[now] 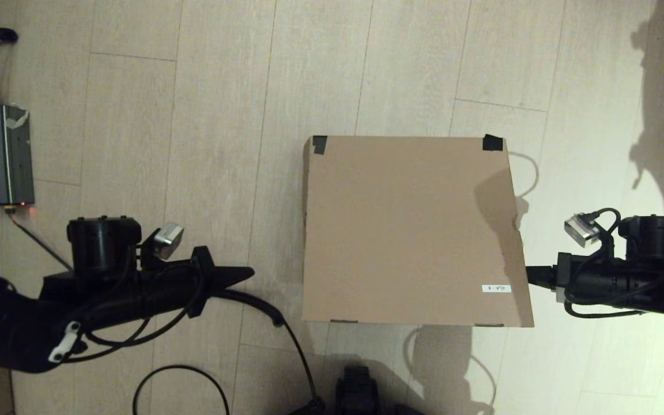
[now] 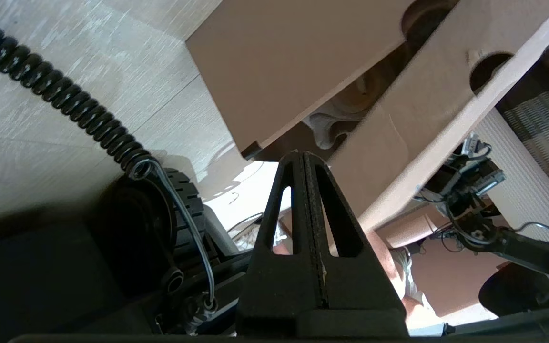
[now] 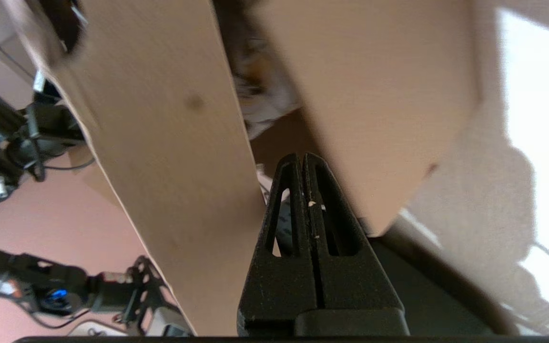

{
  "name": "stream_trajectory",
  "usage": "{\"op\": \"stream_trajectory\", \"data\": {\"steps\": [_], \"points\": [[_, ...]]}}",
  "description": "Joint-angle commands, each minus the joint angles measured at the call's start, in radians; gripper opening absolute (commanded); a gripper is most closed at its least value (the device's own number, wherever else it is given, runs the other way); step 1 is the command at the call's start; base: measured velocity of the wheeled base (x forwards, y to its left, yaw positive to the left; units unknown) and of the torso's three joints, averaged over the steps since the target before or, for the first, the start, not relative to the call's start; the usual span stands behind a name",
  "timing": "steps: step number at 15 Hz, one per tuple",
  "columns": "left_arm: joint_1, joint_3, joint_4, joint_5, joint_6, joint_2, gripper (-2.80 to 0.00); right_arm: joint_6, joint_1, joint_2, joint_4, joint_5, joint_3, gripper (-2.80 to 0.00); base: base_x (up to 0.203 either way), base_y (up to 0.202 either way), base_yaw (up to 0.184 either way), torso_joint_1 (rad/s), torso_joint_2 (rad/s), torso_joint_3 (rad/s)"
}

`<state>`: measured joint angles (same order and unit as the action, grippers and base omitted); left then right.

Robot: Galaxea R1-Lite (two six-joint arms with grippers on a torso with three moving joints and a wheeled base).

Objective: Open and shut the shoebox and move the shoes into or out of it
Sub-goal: Open the shoe box

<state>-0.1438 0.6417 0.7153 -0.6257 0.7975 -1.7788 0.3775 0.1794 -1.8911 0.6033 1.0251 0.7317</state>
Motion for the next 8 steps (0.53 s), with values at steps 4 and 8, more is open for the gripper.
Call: {"op": "stream_trajectory", "data": {"steps": [4, 8], "points": [[-0.017, -0.019, -0.026, -0.005, 0.006, 0.083, -2.80, 0.037, -0.001, 0.145, -0.086, 0.022, 0.047, -2.80, 0.000, 0.000, 0.000, 0.000, 0.00, 0.000], [-0.062, -0.031, -0.114, -0.005, 0.006, 0.216, -2.80, 0.165, -0.002, 0.232, -0.115, 0.029, 0.136, -2.80, 0.000, 0.000, 0.000, 0.000, 0.00, 0.000]]}}
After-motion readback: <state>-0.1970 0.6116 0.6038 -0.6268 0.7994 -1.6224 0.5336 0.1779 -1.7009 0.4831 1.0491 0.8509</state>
